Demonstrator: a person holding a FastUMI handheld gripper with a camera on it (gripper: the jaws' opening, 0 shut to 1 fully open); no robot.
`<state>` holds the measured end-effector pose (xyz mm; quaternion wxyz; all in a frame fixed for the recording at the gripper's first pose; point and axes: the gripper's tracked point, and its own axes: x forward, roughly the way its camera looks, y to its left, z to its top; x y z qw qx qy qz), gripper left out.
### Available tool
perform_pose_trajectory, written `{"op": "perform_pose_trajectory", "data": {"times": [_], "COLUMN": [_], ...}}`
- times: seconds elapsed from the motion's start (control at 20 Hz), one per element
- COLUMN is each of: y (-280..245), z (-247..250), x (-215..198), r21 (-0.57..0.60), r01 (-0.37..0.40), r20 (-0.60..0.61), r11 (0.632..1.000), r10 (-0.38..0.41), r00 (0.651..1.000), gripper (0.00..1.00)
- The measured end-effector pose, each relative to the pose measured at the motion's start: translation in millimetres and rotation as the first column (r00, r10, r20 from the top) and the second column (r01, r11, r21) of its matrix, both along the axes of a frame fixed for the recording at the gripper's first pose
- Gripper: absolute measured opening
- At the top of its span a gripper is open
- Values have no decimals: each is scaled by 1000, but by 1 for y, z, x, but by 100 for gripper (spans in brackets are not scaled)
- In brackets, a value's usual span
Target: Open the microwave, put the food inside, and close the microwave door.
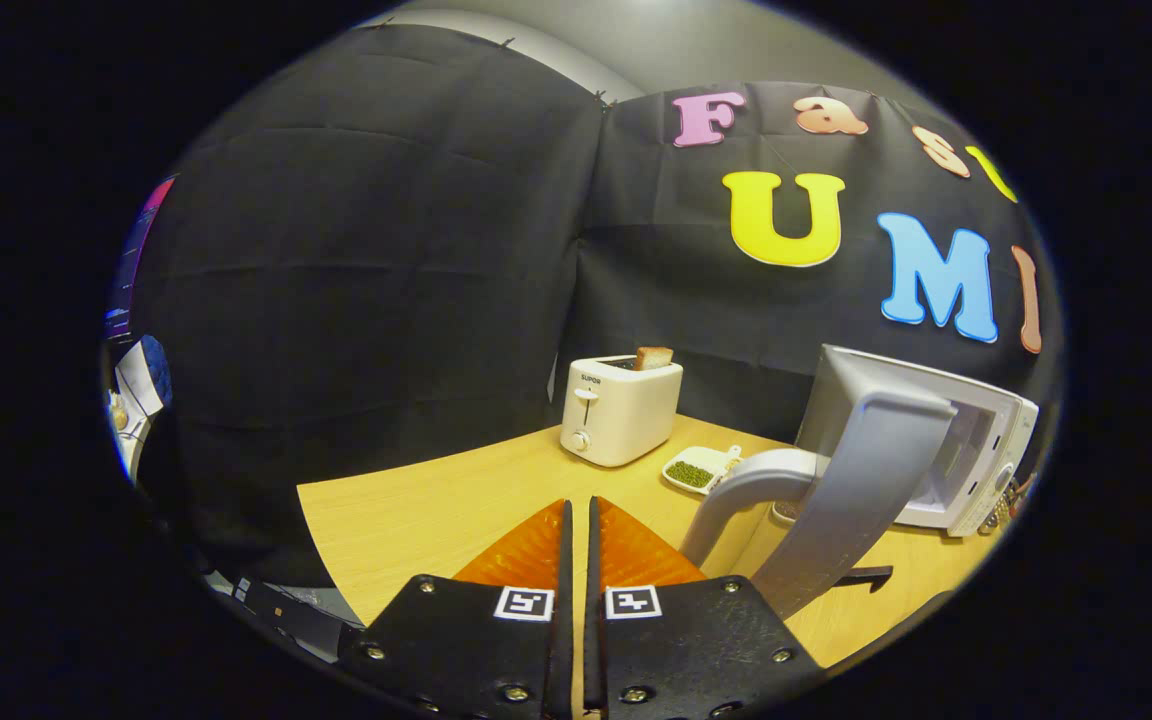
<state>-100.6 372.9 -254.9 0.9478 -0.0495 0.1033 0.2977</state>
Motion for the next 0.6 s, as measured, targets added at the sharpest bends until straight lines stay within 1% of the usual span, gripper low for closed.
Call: {"op": "perform_pose_trajectory", "data": {"times": [0.05, 0.1, 0.4, 0.6], "y": [6, 1, -38, -84], "z": [-6, -7, 11, 19], "x": [2, 0, 1, 10], "r21": [18, 24, 19, 21], "r01": [-12, -8, 33, 91], "r20": [-26, -37, 50, 69], "r11": [1000, 1000, 999, 996], "r10": [13, 9, -34, -92], "r00": [1000, 999, 998, 993], "gripper": [5, 2, 2, 2]}}
